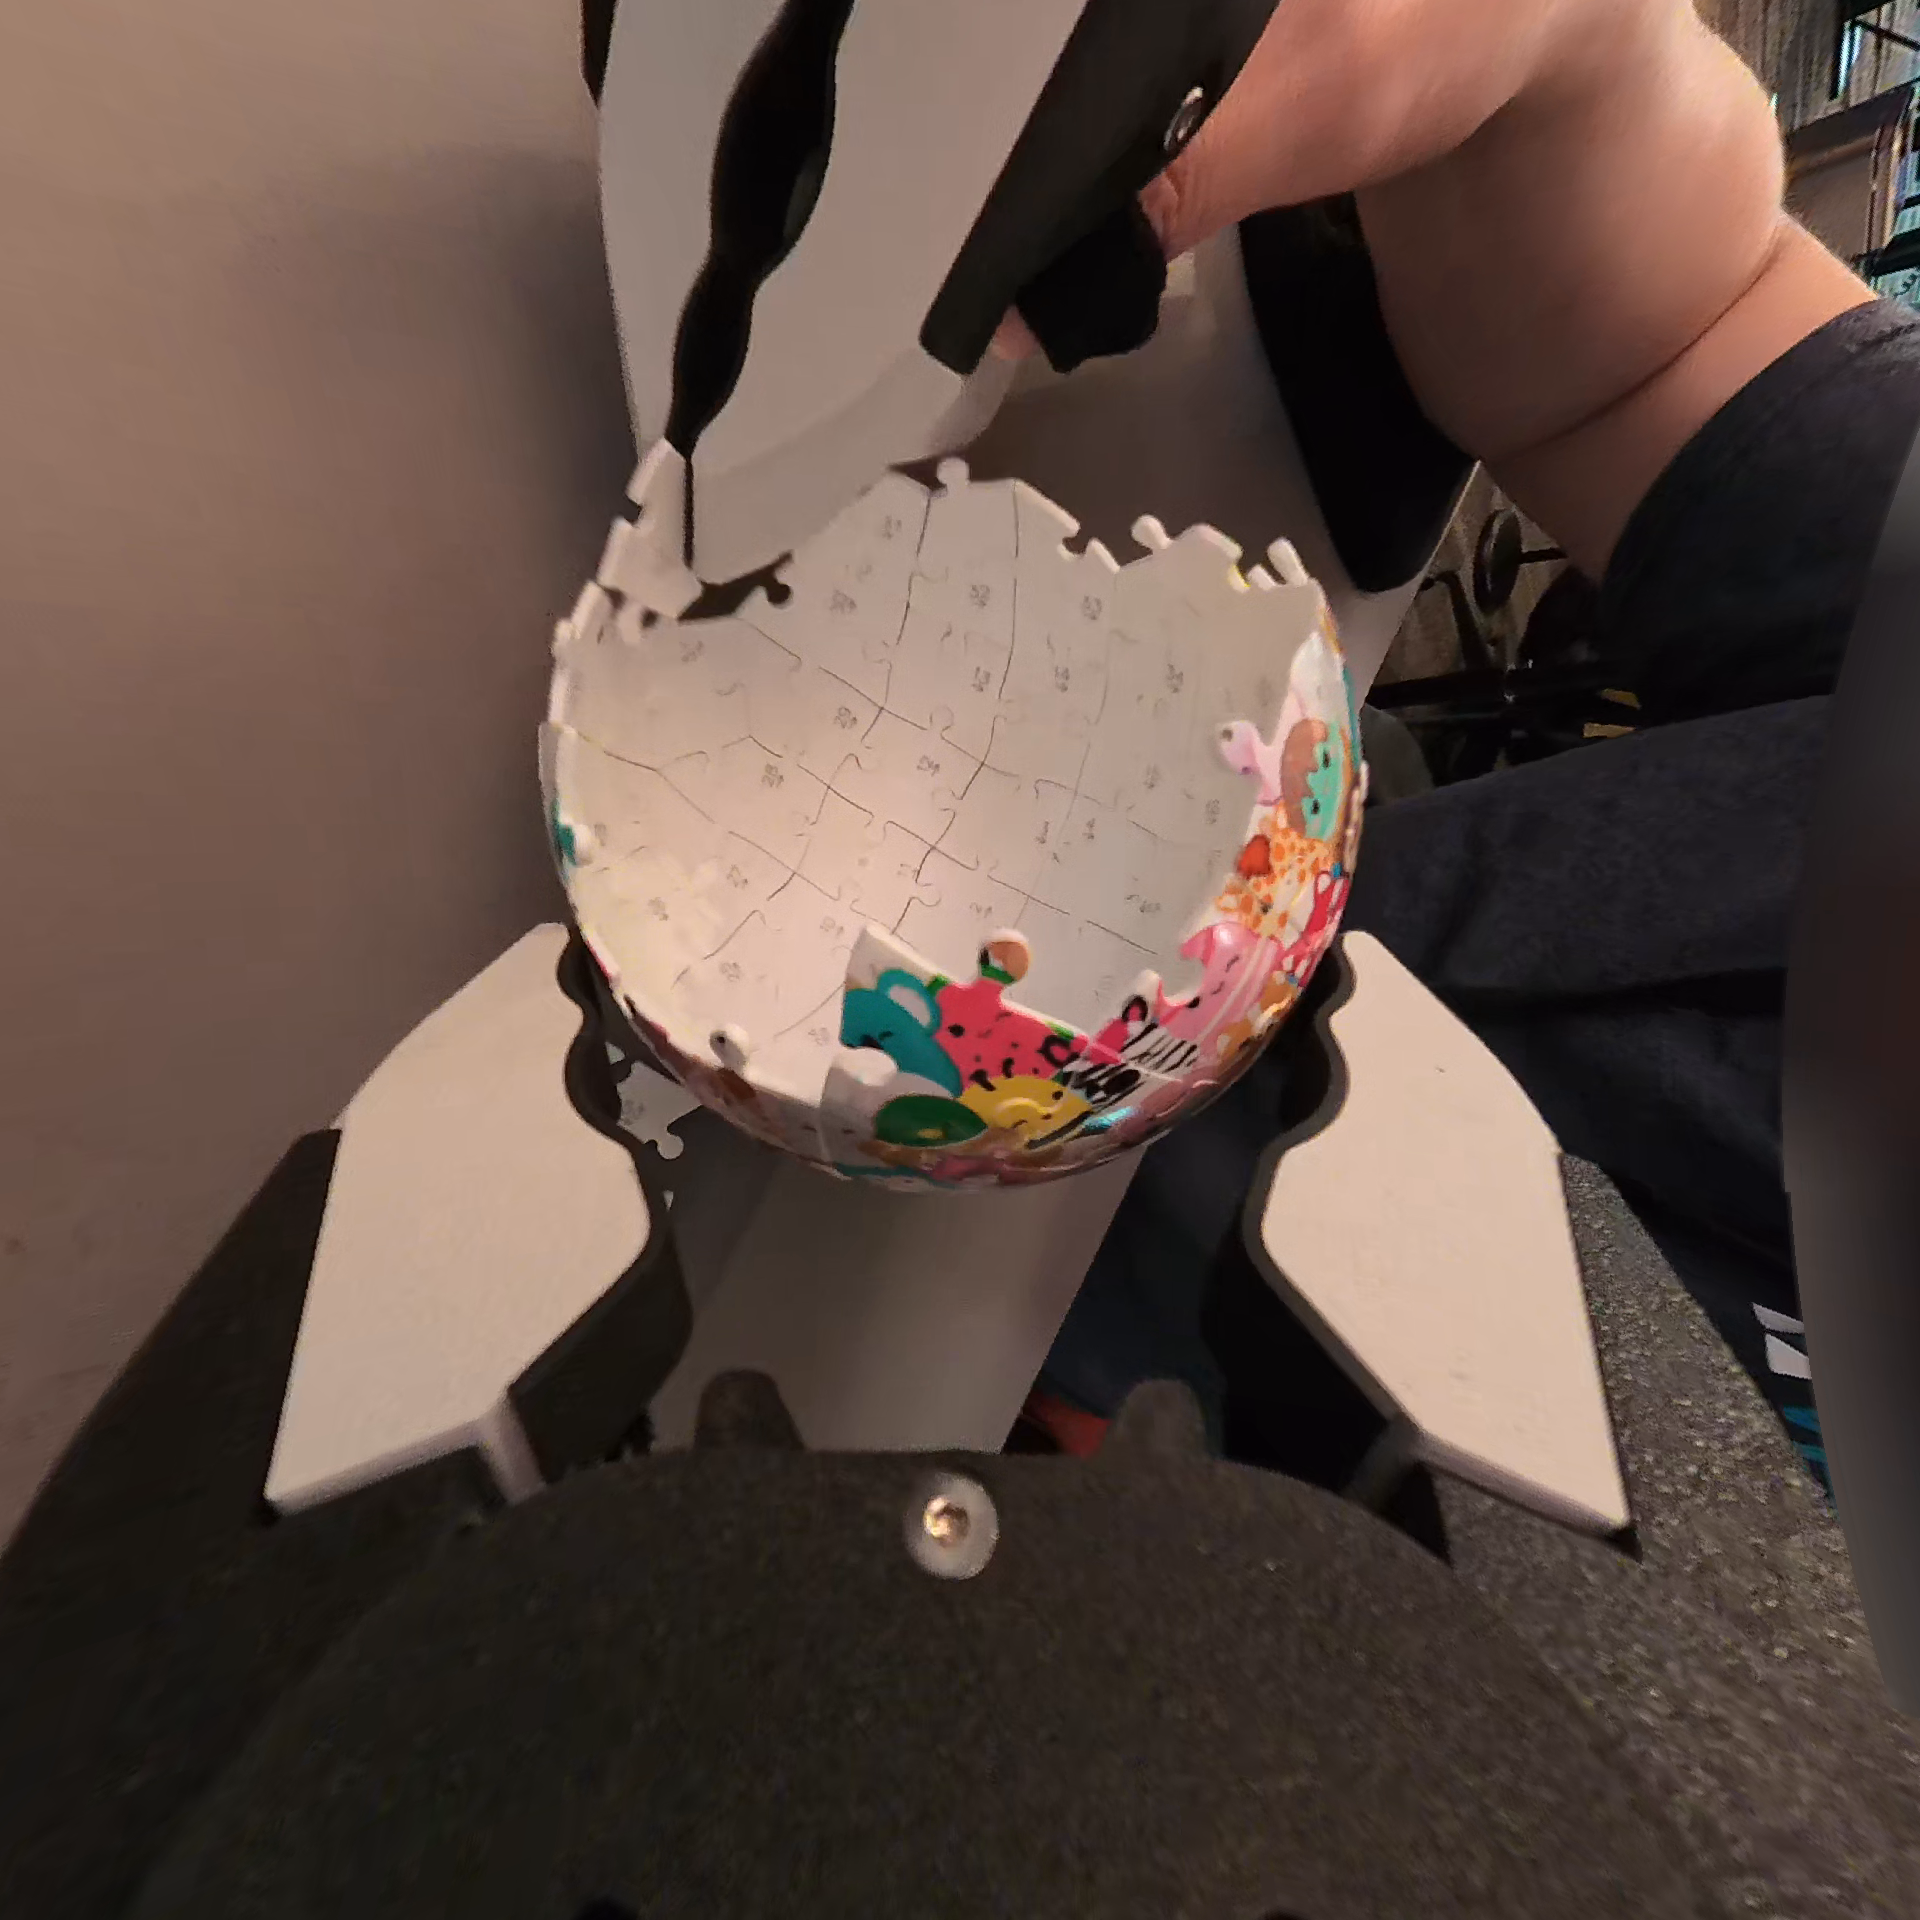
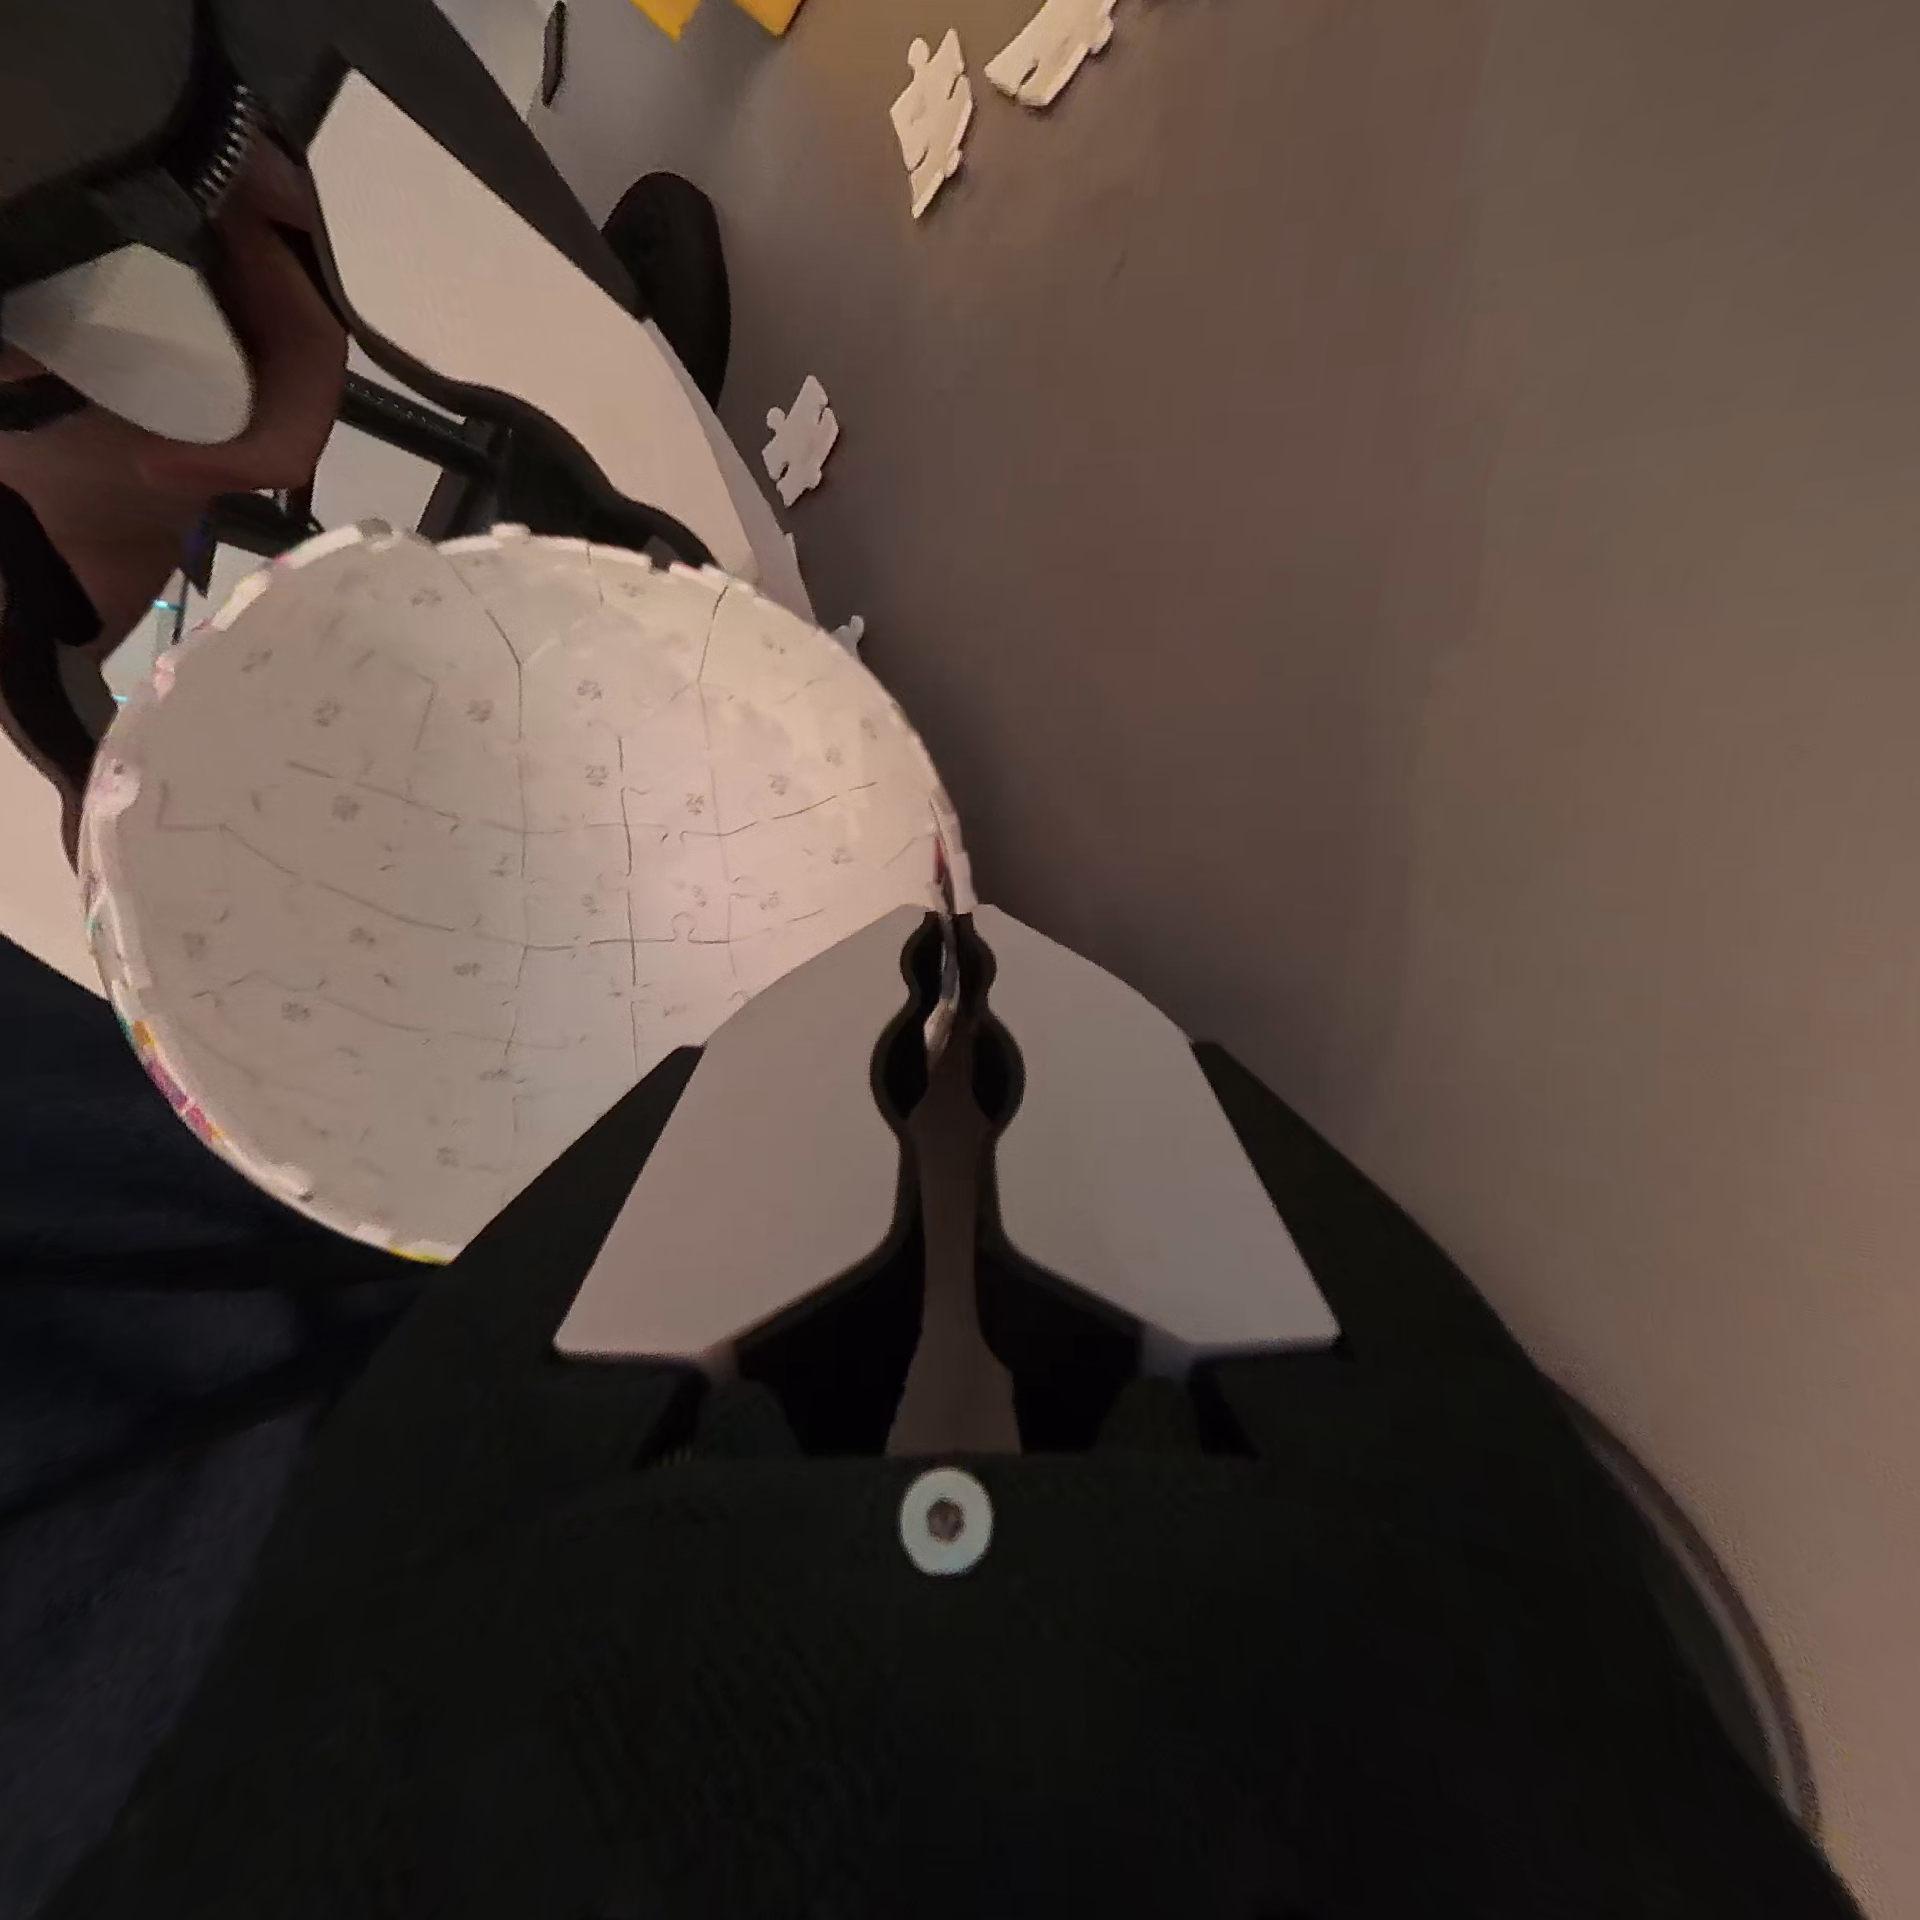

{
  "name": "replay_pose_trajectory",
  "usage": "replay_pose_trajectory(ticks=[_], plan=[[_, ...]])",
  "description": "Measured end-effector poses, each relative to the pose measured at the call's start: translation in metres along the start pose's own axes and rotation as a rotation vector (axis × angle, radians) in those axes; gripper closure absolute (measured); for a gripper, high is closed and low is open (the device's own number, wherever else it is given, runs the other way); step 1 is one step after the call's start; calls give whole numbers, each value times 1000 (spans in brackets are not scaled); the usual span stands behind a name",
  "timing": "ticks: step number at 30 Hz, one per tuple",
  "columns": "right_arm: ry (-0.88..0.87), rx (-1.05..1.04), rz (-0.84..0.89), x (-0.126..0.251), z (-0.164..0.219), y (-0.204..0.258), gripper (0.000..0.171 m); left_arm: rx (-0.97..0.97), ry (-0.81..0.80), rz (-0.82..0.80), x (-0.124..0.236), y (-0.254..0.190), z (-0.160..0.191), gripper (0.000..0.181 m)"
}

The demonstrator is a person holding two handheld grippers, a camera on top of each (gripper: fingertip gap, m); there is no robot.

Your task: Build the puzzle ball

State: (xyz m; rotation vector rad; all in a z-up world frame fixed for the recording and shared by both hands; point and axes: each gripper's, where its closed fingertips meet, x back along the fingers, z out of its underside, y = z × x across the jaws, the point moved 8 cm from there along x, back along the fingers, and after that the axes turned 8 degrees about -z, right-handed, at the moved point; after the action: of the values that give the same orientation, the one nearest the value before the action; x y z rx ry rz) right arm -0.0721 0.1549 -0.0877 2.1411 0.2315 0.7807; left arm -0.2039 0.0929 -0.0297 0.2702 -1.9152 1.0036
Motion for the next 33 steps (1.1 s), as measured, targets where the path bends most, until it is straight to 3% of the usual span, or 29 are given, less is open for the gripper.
replay_pose_trajectory(ticks=[21, 33], plan=[[73, 4, -42, -1, -11, -13, 163, 52, 96, 95, 1, 11, -10, 56], [81, 105, -76, 1, -13, -13, 161, 34, 170, 177, 0, 19, -15, 58]])
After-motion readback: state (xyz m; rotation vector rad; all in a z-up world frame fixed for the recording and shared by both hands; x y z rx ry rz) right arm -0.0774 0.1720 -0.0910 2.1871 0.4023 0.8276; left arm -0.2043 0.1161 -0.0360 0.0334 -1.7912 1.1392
